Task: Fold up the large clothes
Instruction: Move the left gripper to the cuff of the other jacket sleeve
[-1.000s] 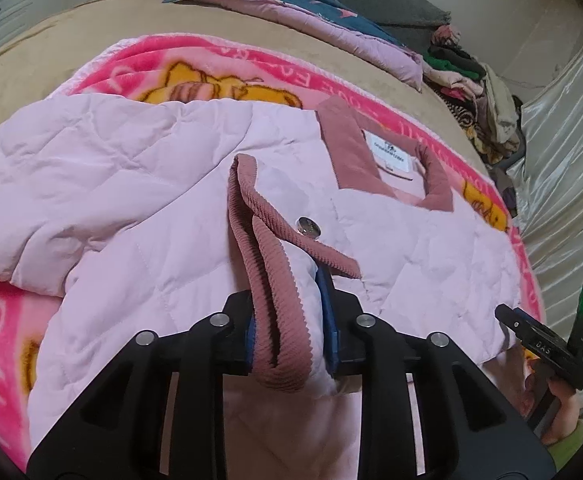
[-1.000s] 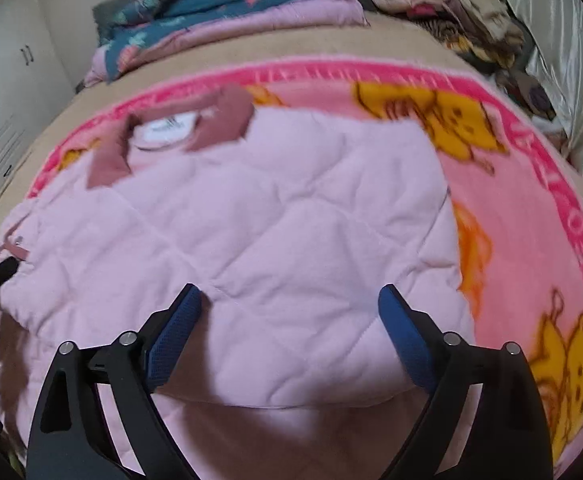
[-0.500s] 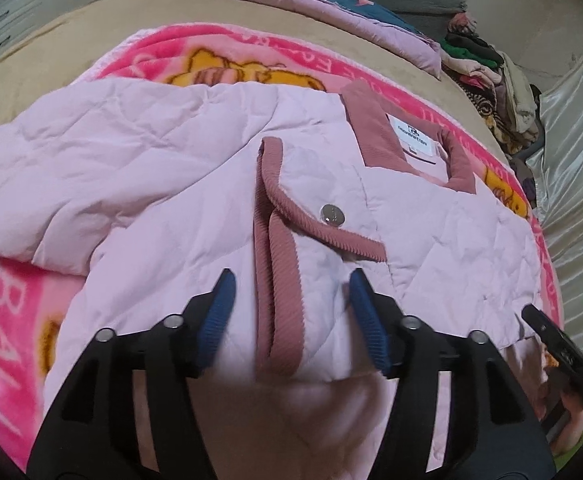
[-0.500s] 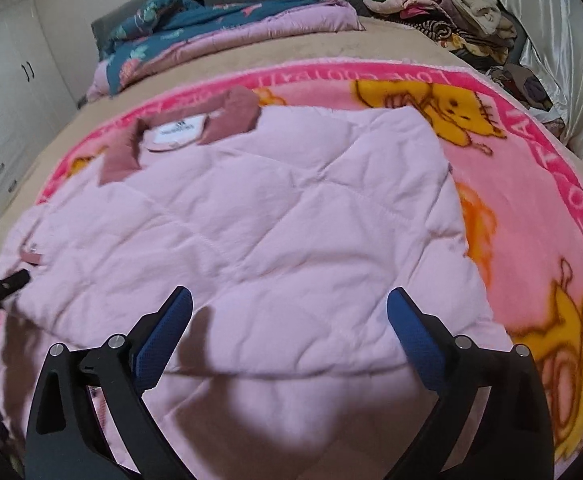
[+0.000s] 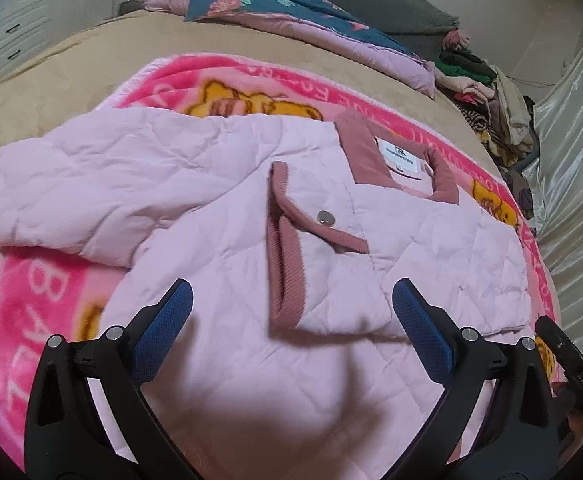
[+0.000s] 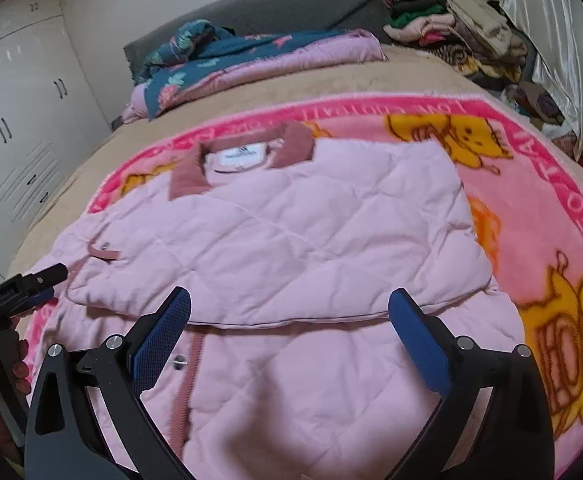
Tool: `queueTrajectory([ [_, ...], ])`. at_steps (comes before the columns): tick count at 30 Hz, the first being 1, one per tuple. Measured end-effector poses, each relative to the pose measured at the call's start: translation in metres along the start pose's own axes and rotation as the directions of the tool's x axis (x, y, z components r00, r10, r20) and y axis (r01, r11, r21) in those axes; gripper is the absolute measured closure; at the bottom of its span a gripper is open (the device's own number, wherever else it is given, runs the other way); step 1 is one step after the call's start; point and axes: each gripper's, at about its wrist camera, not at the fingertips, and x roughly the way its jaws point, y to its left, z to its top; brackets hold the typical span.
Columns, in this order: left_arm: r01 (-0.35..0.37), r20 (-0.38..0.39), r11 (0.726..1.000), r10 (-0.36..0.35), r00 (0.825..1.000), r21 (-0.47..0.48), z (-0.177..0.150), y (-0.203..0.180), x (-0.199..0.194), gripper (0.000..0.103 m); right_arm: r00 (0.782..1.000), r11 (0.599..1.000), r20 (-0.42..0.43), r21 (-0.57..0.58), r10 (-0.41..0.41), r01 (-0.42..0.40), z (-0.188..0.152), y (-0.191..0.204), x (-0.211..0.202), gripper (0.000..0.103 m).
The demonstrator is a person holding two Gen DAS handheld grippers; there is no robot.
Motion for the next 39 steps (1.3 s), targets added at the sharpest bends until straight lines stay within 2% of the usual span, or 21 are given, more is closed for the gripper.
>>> queueTrajectory([
  [8, -0.003, 0.042, 1.000, 0.004, 0.999, -0.020, -0.010, 0.025, -0.032, 0.009, 0.998, 0.997, 0.026, -0.046, 0.056, -0.055, -0.002, 0.038, -0.018, 0.004],
  [17, -0.100, 0.071, 0.994, 0.103, 0.992, -0.033, -0.016, 0.069, -0.061, 0.009, 0.992, 0.988, 0.041, -0.102, 0.122, -0.117, -0.001, 0.089, -0.026, 0.004],
  [26, -0.165, 0.098, 0.985, 0.169, 0.981, -0.054, -0.015, 0.115, -0.084, 0.009, 0.986, 0.973, 0.036, -0.170, 0.162, -0.154, 0.000, 0.143, -0.026, 0.004],
  [39, -0.177, 0.112, 0.975, 0.193, 0.975, -0.135, -0.009, 0.162, -0.098, 0.009, 0.975, 0.940, 0.008, -0.266, 0.224, -0.214, -0.002, 0.218, -0.018, 0.004],
])
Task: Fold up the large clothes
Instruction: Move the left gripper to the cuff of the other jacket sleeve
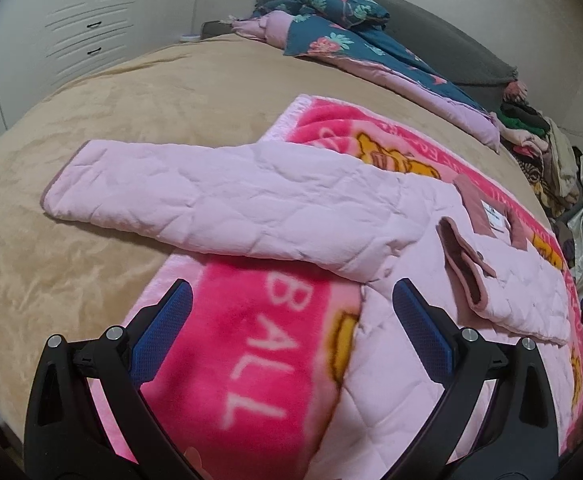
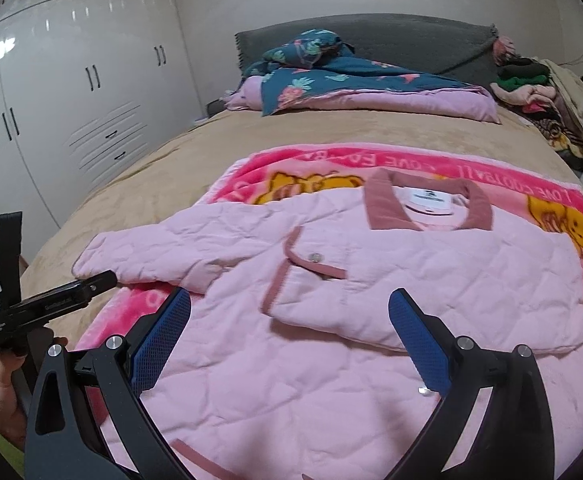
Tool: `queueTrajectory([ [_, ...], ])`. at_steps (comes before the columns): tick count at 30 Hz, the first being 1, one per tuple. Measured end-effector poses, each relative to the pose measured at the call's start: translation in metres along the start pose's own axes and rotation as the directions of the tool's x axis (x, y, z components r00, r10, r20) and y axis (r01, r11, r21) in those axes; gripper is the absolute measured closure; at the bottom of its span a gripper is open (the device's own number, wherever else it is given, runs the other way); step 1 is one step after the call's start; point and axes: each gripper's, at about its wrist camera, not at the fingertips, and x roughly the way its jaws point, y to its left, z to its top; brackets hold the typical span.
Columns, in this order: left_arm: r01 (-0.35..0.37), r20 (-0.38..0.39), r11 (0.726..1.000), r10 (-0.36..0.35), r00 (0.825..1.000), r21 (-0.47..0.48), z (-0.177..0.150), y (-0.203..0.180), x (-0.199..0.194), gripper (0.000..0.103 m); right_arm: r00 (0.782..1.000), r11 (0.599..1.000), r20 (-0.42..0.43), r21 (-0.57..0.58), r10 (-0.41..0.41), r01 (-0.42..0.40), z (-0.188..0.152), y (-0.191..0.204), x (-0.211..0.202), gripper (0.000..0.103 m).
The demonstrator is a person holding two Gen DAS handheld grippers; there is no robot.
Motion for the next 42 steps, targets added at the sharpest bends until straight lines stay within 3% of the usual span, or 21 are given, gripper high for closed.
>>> queueTrajectory([
  [11, -0.083, -0.009, 0.992, 0.082, 0.997, -0.095, 0.008, 0.052, 0.012, 0.009, 0.997, 0.995, -0.039, -0.079, 0.065, -0.068, 0.007, 0.058, 0.031, 0.004],
  [24, -0.168, -0.033, 0.961, 0.165, 0.986, -0.219, 0.014, 0.108, 0.035, 0.009, 0.988, 0.979, -0.112, -0.157, 0.109, -0.126, 0.010, 0.112, 0.084, 0.004],
  [33, -0.148, -0.025, 0.945, 0.148, 0.989, -0.292, 0.020, 0.131, 0.060, 0.009, 0.983, 0.981, -0.156, -0.151, 0.099, -0.123, 0.010, 0.124, 0.119, 0.004],
  [42, -0.102, -0.019, 0.896, 0.104, 0.994, -0.431, 0.022, 0.163, 0.086, 0.009, 0.977, 0.981, -0.182, -0.135, 0.110, -0.136, 0.000, 0.122, 0.134, 0.004],
])
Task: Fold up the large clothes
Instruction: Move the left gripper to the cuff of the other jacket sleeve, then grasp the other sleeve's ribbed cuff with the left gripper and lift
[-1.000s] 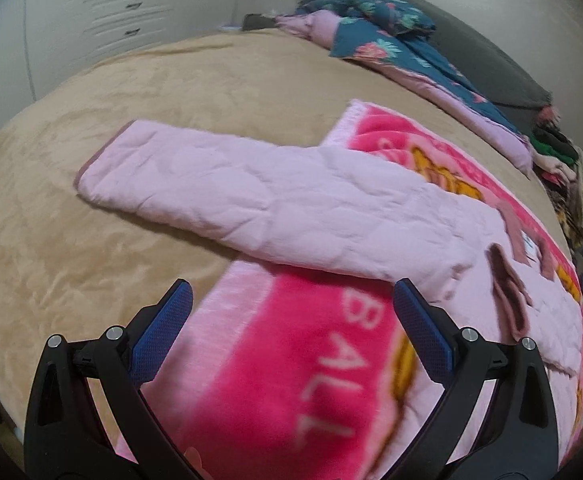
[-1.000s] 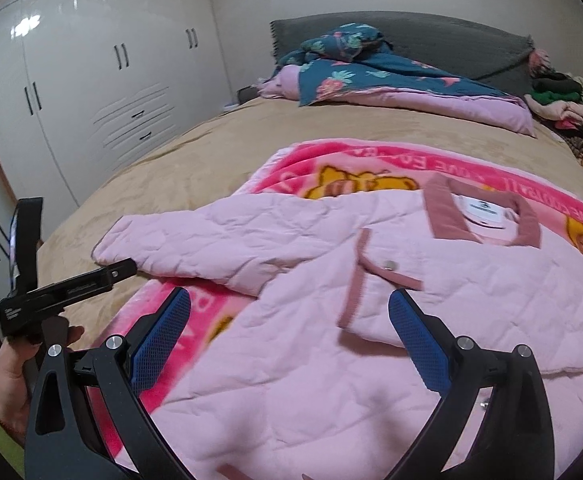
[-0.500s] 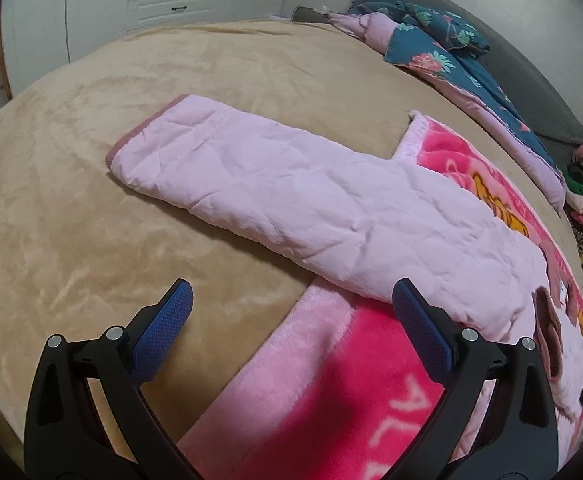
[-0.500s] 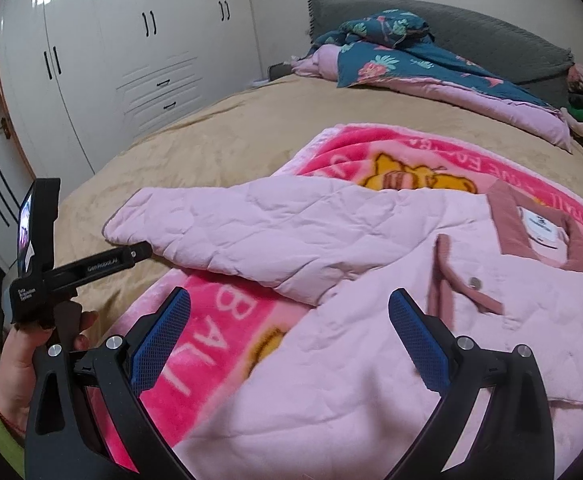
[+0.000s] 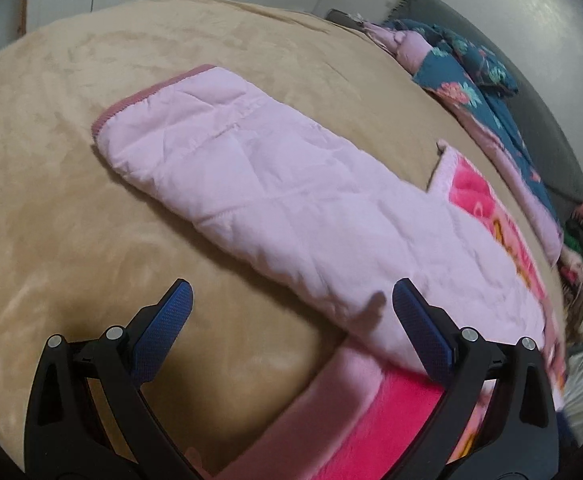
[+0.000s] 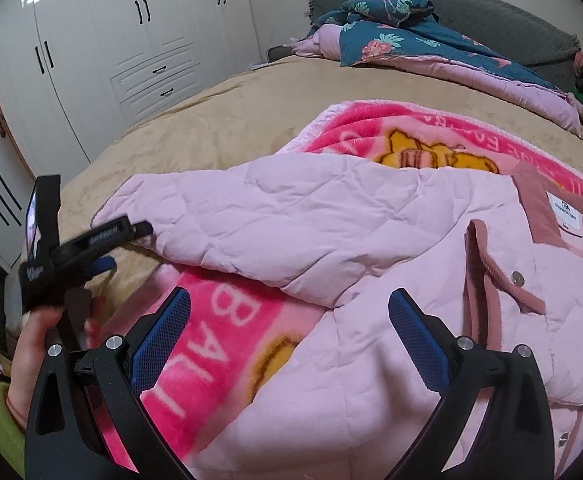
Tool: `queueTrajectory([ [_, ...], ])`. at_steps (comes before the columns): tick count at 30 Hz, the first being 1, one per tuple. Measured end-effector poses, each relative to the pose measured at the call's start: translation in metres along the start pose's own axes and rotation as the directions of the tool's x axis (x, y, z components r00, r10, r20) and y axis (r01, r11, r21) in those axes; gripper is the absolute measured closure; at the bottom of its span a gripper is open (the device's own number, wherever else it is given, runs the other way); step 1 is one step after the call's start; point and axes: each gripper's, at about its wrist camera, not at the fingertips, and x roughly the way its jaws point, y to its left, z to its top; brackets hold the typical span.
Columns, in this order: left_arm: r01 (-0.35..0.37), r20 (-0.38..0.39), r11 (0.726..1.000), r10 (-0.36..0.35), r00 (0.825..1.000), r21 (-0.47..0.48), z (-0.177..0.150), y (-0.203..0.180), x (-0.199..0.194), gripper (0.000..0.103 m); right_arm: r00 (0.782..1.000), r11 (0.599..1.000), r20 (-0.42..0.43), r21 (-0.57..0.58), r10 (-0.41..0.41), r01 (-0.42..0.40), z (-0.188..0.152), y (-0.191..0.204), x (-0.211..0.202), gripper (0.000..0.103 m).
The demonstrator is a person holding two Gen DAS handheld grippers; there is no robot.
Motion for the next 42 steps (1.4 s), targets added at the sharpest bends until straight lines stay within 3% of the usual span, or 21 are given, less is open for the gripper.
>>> queueTrajectory([
  [12, 0.028, -0.010, 0.987, -0.030, 1.000, -0.159, 0.035, 0.029, 0.030, 0.010, 1.000, 0.997, 0.008, 0.075, -0.021, 0.020, -0.016, -0.039, -0.012, 0.004],
  [15, 0.032, 0.009, 0.987, -0.031, 0.999, -0.158, 0.041, 0.032, 0.031, 0.012, 0.999, 0.994, 0.021, 0.106, -0.034, 0.032, -0.020, -0.050, -0.018, 0.004],
  [18, 0.019, 0.039, 0.985, -0.012, 0.999, -0.169, 0.047, 0.037, 0.027, 0.041, 0.999, 0.991, 0.031, 0.132, -0.036, 0.031, -0.024, -0.057, -0.023, 0.004],
  [20, 0.032, 0.072, 0.983, -0.019, 0.997, -0.181, 0.051, 0.043, 0.020, 0.073, 0.998, 0.990, 0.036, 0.138, -0.042, 0.037, -0.027, -0.059, -0.028, 0.004],
  [23, 0.067, 0.117, 0.986, -0.049, 0.992, -0.152, 0.059, 0.039, 0.003, 0.085, 0.997, 0.988, 0.053, 0.147, -0.052, 0.044, -0.031, -0.063, -0.038, 0.004],
  [33, 0.129, 0.225, 0.991, -0.135, 0.965, 0.038, 0.066, -0.016, -0.073, 0.090, 0.991, 0.977, 0.099, 0.204, -0.090, 0.068, -0.049, -0.083, -0.081, 0.004],
  [42, 0.225, 0.250, 0.959, -0.263, 0.932, 0.173, 0.049, -0.062, -0.131, 0.090, 0.984, 0.961, 0.125, 0.262, -0.123, 0.087, -0.066, -0.106, -0.113, 0.004],
])
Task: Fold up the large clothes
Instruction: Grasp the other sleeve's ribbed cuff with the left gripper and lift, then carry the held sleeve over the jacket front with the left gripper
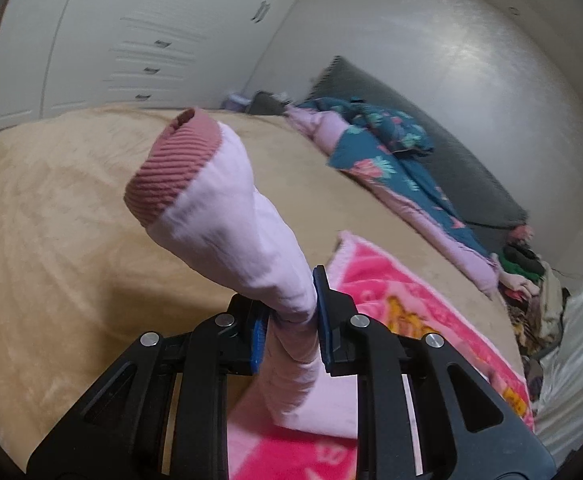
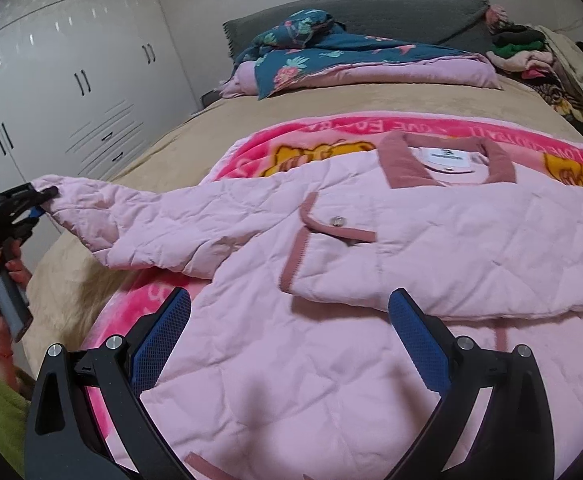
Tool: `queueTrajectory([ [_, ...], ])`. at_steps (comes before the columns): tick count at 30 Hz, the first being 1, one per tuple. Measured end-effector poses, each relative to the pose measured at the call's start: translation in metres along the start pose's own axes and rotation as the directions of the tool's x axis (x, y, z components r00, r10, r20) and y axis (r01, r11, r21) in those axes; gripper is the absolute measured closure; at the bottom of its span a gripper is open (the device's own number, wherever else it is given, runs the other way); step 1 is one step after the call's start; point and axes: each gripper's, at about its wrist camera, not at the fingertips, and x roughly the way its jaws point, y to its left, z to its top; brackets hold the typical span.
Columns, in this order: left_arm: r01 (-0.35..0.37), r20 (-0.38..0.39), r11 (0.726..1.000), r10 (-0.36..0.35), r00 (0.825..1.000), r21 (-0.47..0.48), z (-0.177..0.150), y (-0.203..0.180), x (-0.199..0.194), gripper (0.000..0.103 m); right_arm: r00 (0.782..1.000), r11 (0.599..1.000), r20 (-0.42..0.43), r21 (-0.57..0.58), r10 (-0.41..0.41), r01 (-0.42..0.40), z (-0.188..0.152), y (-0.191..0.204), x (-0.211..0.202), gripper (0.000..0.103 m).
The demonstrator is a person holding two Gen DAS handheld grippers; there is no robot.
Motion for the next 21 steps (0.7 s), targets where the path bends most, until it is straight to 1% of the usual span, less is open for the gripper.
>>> queueTrajectory([
  [8, 0.086, 0.026, 0.990, -0.090, 0.996, 0.114, -0.008, -0.045, -0.043, 0.090, 0.999, 0.999, 0.043, 0.039, -0.014, 0.012, 0.000, -0.020, -0.028, 0.004],
  [12, 0.140, 0.031, 0.984, -0.144, 0.989, 0.109, -0.015, -0.062, -0.061, 0.090, 0.998, 0.999, 0.055, 0.051, -0.015, 0.012, 0.000, -0.030, -0.043, 0.004],
  [17, 0.153, 0.041, 0.978, -0.161, 0.986, 0.144, -0.026, -0.083, -0.079, 0.090, 0.996, 0.998, 0.087, 0.059, -0.031, 0.026, 0.002, -0.039, -0.065, 0.004],
  [21, 0.158, 0.026, 0.974, -0.164, 0.986, 0.161, -0.033, -0.095, -0.084, 0.091, 0.994, 0.997, 0.109, 0.073, -0.028, 0.021, 0.001, -0.047, -0.081, 0.004],
])
